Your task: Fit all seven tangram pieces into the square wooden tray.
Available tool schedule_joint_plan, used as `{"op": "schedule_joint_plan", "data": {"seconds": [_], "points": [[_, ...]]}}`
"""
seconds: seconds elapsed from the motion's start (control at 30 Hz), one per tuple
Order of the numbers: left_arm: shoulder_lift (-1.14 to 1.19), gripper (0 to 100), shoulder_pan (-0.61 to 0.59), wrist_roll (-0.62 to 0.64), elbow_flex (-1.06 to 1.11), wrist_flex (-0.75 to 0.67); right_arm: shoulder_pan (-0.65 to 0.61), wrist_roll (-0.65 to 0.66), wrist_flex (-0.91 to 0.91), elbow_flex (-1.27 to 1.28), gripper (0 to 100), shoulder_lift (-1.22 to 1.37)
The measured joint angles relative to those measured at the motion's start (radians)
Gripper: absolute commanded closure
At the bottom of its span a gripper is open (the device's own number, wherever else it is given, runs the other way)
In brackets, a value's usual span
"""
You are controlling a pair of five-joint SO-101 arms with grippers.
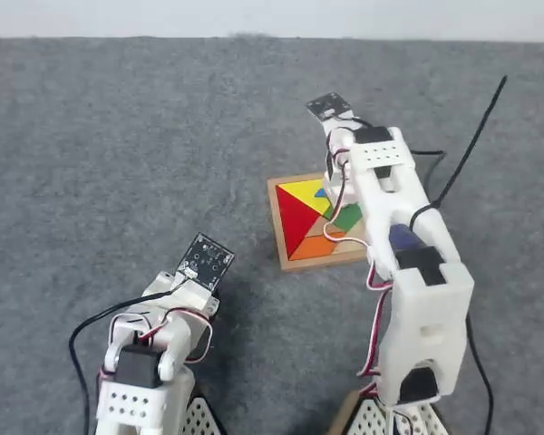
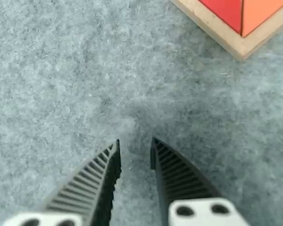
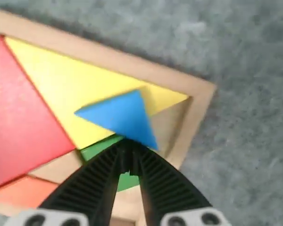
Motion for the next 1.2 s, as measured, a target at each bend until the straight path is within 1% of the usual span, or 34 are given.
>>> {"op": "schedule_joint_plan", "data": {"seconds": [0.3, 0.47, 0.6, 0.77, 0.87, 1.07, 1.2], "points": [[0.0, 90, 0.0, 0.0, 0.0, 0.0, 0.06, 0.008, -0.002, -0.103, 99.2, 0.064], [0.0, 90, 0.0, 0.0, 0.0, 0.0, 0.058, 0.011, -0.002, -0.199, 99.2, 0.15], [0.0, 90, 0.0, 0.0, 0.0, 0.0, 0.077, -0.002, 0.0, -0.273, 99.2, 0.166], [0.0, 90, 0.0, 0.0, 0.0, 0.0, 0.1, -0.034, 0.078, -0.359, 99.2, 0.138], [0.0, 90, 0.0, 0.0, 0.0, 0.0, 0.054, -0.037, 0.094, -0.37, 99.2, 0.097], [0.0, 90, 0.0, 0.0, 0.0, 0.0, -0.12, -0.06, 0.094, -0.37, 99.2, 0.089], [0.0, 90, 0.0, 0.0, 0.0, 0.0, -0.152, -0.074, 0.094, -0.37, 99.2, 0.153]]}}
